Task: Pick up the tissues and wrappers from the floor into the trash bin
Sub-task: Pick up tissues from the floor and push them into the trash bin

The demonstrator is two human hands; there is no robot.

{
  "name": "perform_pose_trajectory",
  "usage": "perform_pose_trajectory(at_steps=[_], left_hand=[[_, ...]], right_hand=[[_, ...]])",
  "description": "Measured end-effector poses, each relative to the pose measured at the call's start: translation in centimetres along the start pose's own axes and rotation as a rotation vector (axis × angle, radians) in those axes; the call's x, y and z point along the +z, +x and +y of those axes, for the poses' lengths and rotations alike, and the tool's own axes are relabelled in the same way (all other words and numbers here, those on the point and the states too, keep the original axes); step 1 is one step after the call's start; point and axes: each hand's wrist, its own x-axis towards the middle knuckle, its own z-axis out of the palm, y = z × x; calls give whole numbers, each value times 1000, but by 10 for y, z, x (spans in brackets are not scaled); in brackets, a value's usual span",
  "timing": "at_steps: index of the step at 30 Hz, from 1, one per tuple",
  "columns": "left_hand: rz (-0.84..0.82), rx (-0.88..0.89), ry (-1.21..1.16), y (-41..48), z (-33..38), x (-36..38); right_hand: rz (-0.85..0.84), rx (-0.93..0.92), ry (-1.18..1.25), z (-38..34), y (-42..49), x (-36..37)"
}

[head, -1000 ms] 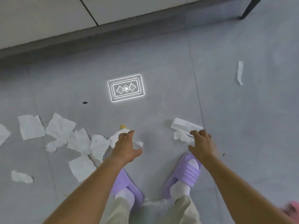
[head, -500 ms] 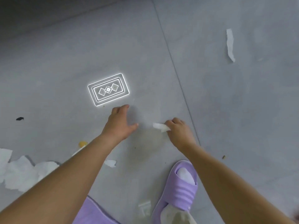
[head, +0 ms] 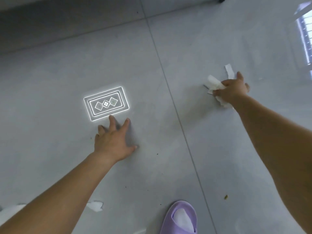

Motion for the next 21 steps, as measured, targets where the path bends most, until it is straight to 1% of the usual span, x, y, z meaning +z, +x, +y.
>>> perform_pose_trajectory(at_steps=[1, 2, 4, 5, 8, 10, 12, 13, 15, 17, 19, 21], left_hand=[[-9, 7, 13, 1, -1, -1], [-17, 13, 29, 3, -3, -1], [-40, 18, 49, 4, -4, -3], [-53, 17, 51, 4, -4, -3], [-92, 9, 39, 2, -1, -5], [-131, 8, -1, 3, -3, -10], [-140, 41, -92, 2, -12, -16], [-104, 68, -171, 1, -17, -18], [61, 75, -359, -13, -32, -16], [221, -21, -487, -40, -54, -4], [283, -158, -575, -73, -85, 14], [307, -295, -640, -104, -121, 33]], right_hand=[[-31, -3, 6, 5, 4, 4], [-19, -28, -20, 8, 5, 10], [70, -112, -106, 9, -2, 19], [83, -143, -138, 7, -9, 23], [-8, -210, -204, -4, -46, 37], [-74, -270, -162, -14, -77, 49], [-120, -307, -67, -28, -115, 65], [-141, -309, -6, -35, -133, 73], [-194, -302, 109, -48, -172, 90], [-263, -310, 160, -59, -212, 109], [-335, -377, 108, -68, -249, 129], [-435, -445, 30, -76, -283, 149]])
